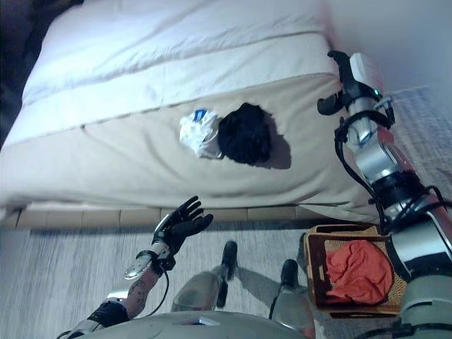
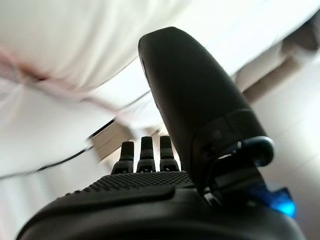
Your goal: Pick up the clothes from the bed and place them into the basket
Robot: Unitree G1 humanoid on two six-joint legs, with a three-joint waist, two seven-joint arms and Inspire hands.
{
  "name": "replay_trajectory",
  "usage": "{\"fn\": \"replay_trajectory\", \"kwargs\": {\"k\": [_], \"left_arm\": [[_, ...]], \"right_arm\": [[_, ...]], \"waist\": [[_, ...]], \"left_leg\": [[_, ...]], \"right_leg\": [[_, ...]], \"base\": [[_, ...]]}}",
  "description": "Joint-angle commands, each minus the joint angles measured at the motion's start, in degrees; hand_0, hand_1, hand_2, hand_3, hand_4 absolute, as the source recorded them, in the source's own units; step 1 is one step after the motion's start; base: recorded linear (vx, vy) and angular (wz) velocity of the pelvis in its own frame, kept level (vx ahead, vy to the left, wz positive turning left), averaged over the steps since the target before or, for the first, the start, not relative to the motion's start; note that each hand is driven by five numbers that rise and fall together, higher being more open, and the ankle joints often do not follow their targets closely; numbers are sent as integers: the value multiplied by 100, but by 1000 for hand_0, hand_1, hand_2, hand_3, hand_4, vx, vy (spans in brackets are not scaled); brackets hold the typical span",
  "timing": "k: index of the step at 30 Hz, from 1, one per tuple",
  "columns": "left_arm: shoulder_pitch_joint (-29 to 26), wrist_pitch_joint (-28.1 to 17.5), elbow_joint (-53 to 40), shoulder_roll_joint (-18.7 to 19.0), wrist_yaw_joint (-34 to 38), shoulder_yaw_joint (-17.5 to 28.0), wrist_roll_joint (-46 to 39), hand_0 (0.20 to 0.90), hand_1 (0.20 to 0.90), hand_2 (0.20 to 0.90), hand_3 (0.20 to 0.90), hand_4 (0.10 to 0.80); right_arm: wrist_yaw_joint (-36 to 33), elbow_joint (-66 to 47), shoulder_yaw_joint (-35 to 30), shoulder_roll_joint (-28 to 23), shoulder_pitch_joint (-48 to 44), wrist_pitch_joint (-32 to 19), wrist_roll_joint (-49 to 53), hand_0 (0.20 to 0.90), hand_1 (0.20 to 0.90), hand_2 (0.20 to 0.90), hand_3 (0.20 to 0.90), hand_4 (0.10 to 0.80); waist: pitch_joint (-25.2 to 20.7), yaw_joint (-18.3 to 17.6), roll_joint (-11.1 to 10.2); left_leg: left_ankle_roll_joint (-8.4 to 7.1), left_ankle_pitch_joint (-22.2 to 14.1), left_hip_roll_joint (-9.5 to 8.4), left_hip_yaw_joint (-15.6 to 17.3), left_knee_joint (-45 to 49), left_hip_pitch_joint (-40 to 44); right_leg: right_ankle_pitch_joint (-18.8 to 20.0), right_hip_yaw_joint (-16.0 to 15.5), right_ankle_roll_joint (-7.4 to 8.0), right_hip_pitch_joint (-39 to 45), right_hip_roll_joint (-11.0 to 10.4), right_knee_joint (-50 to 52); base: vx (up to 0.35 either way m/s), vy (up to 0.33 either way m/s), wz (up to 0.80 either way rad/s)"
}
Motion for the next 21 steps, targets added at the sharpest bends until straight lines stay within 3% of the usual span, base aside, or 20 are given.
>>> {"fn": "replay_trajectory", "kwargs": {"k": [1, 8, 13, 21], "left_arm": [[-273, -663, -552, 474, -586, -261, -144, 900, 900, 900, 900, 800], [-280, -803, -928, 586, -748, -272, -425, 900, 900, 900, 900, 800], [24, -915, -1580, 716, -716, -89, -906, 900, 900, 900, 900, 800], [248, -985, -2185, 752, -564, 69, -1306, 900, 900, 900, 900, 800]], "right_arm": [[-455, -262, 493, -95, -1401, 101, -152, 900, 900, 900, 900, 800], [-439, -87, 758, -39, -2018, 786, -188, 900, 900, 900, 900, 800], [-304, 193, 737, -7, -1786, 1116, -286, 900, 900, 900, 900, 800], [167, 965, 965, 101, -1638, 1474, -155, 900, 900, 900, 900, 800]], "waist": [[429, 343, -413], [1019, 710, -344], [1021, 889, -280], [1021, 1017, -179]], "left_leg": [[285, -723, -517, -19, 653, -147], [431, -925, -733, -49, 1389, -901], [570, -1262, -934, -29, 2362, -1851], [671, -1566, -1049, 15, 3248, -2787]], "right_leg": [[-743, -255, -478, -564, -263, 1541], [-1121, -550, -460, -1330, -512, 2606], [-1397, -613, -476, -2192, -772, 3633], [-1574, -566, -541, -3007, -840, 4382]], "base": [[-95, -2, 43], [-29, 1, 47], [15, 62, 43], [13, 22, 9]]}}
